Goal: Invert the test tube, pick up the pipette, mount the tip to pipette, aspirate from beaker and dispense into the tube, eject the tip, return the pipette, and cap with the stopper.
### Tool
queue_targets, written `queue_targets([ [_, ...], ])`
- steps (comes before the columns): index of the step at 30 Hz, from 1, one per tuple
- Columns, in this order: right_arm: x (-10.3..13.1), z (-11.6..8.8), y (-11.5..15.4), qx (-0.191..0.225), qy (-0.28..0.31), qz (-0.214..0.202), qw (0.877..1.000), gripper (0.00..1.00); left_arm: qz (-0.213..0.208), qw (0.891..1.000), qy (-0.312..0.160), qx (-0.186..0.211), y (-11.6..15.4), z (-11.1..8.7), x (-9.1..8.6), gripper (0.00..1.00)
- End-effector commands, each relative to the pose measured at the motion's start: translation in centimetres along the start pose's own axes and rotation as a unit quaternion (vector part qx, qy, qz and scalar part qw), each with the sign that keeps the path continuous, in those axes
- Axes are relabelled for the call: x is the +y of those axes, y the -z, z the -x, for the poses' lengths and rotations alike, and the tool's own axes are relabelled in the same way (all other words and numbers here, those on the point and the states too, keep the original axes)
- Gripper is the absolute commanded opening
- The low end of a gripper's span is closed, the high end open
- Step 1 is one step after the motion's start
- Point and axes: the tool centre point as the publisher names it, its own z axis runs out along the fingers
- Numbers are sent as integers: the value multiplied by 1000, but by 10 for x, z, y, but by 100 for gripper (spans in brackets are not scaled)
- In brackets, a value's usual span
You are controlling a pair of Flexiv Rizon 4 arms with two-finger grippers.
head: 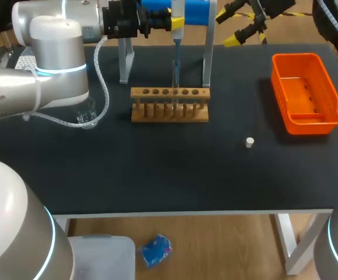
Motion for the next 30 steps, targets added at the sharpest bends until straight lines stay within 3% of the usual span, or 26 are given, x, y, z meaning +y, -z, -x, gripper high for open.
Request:
queue_targets([
  [1,1,-2,1,-2,0,-2,1000,100,1,1000,0,-1,0,-1,-1,0],
  [11,1,-2,1,-2,0,-2,1000,100,1,1000,0,-1,0,-1,-1,0],
  [30,-42,-24,-34,-46,50,6,998,100,1,1000,0,-1,0,-1,-1,0],
])
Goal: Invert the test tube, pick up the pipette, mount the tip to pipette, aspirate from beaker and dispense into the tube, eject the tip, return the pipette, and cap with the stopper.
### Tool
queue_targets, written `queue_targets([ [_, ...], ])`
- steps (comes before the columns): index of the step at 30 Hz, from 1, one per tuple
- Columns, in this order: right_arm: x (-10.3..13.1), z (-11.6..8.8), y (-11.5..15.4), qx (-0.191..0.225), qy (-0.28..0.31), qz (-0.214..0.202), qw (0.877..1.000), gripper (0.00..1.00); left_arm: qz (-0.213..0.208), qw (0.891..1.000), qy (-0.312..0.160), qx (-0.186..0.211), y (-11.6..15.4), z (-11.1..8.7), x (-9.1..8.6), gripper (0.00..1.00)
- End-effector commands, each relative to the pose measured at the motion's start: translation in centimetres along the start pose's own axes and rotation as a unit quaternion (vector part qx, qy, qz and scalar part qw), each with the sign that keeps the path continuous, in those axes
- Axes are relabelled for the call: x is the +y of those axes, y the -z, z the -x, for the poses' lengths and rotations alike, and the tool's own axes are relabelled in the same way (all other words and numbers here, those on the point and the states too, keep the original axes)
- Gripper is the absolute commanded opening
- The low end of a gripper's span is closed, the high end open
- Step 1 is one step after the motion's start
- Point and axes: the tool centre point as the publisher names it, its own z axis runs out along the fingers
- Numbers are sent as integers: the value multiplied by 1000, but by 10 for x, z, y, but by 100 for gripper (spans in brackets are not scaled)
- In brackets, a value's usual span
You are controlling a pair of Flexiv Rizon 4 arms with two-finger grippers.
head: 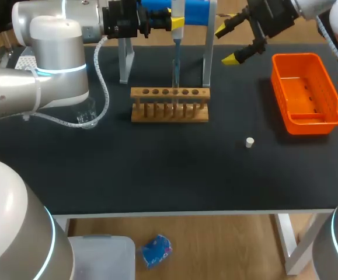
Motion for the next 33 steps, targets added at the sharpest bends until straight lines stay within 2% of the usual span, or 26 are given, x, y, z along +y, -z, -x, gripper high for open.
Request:
queue_targets([
  [1,-14,-7,-13,-17,-2,12,1000,100,1,1000,0,-1,0,-1,-1,0],
  [9,-36,-5,-31,-18,-19,24,999,100,1,1000,0,-1,0,-1,-1,0],
  [20,-57,-2,-54,-10,-38,16,999,100,1,1000,0,-1,0,-1,-1,0],
  [33,-57,-2,-54,-10,-38,16,999,100,1,1000,0,-1,0,-1,-1,0],
])
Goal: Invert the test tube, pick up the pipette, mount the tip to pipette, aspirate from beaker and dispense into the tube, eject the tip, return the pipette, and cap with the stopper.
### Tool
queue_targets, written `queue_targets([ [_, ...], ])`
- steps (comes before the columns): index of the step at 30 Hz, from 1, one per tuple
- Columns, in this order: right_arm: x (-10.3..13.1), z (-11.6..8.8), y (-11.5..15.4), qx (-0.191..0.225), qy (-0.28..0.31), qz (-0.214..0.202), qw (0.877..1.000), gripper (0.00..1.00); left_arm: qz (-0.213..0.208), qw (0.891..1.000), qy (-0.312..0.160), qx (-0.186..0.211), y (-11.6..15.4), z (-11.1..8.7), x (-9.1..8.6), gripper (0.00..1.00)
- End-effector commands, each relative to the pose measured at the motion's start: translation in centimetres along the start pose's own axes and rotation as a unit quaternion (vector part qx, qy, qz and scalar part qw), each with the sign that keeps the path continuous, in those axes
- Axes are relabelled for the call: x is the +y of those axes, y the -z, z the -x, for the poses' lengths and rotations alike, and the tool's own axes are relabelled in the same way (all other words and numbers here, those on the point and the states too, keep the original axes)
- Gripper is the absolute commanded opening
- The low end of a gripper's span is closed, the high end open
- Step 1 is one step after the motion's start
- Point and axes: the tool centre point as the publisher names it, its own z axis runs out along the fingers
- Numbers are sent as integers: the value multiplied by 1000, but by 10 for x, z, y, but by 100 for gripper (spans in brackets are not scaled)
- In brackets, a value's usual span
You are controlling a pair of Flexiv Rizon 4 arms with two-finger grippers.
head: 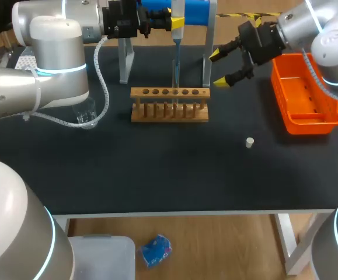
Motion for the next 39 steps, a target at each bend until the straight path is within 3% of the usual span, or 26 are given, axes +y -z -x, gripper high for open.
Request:
queue_targets([
  [1,0,0,0,0,0,0,1000,100,1,1000,-1,-1,0,0,-2,0],
  [39,0,0,0,0,0,0,1000,100,2,999,-47,-19,-2,6,-35,0],
])
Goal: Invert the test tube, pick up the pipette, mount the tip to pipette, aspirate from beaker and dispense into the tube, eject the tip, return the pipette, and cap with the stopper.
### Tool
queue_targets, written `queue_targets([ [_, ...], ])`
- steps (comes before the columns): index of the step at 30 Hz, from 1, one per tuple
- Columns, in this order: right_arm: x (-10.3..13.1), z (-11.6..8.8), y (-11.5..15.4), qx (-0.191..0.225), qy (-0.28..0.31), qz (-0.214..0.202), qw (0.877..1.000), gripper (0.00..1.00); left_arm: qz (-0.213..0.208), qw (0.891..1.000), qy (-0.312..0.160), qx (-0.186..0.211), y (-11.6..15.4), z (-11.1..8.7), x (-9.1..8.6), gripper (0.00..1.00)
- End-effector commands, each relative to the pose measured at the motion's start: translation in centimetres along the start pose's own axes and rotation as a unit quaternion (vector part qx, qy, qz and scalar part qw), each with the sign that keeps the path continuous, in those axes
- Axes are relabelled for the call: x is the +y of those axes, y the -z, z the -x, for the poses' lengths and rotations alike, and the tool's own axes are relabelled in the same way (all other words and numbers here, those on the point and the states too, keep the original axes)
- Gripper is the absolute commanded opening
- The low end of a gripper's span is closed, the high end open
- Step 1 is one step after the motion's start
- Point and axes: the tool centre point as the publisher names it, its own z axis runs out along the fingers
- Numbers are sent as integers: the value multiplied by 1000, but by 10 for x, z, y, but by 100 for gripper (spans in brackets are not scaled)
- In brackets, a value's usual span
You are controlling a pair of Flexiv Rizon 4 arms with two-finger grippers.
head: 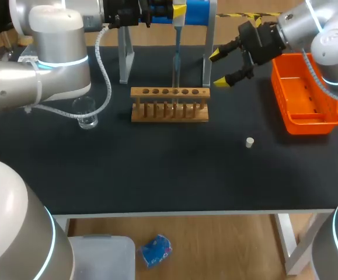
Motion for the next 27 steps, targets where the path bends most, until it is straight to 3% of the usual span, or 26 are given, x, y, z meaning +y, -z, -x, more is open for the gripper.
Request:
queue_targets([
  [1,0,0,0,0,0,0,1000,100,0,1000,-3,-3,1,0,-4,0],
  [27,0,0,0,0,0,0,1000,100,14,1000,-19,-2,4,-5,-21,0],
])
